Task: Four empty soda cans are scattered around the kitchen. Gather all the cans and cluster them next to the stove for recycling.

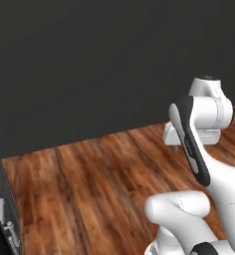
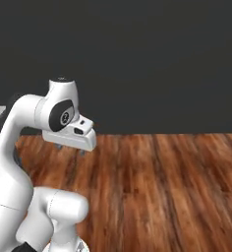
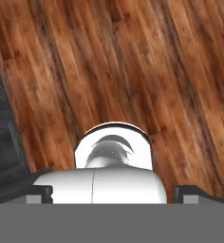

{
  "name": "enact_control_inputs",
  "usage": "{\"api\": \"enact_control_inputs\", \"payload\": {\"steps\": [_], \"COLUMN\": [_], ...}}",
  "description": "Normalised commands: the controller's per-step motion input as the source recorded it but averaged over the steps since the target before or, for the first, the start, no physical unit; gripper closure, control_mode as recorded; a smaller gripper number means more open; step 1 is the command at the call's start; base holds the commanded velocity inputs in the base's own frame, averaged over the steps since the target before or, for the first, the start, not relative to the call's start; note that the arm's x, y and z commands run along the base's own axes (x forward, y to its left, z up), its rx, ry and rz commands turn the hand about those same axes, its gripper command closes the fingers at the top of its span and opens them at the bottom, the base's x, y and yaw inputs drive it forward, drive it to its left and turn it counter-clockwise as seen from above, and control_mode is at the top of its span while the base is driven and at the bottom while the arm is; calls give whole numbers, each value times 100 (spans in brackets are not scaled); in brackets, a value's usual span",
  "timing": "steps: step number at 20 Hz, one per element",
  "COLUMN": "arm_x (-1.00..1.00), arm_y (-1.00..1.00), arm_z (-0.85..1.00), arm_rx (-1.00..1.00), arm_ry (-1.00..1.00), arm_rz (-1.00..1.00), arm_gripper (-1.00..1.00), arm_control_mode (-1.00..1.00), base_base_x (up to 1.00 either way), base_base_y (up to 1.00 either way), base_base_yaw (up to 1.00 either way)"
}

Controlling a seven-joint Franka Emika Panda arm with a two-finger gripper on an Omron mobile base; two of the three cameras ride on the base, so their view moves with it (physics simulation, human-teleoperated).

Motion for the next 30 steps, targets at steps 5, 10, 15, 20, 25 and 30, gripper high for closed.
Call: {"api": "enact_control_inputs", "payload": {"steps": [5,10,15,20,25,30], "arm_x": [0,0,0,0,0,0], "arm_y": [0,0,0,0,0,0], "arm_z": [0,0,0,0,0,0], "arm_rx": [0,0,0,0,0,0], "arm_ry": [0,0,0,0,0,0], "arm_rz": [0,0,0,0,0,0], "arm_gripper": [-100,-100,-100,-100,-100,-100], "arm_control_mode": [100,100,100,100,100,100], "base_base_x": [66,57,64,62,61,71], "base_base_y": [0,1,21,42,68,87], "base_base_yaw": [-69,-73,-72,-74,-73,-69]}}
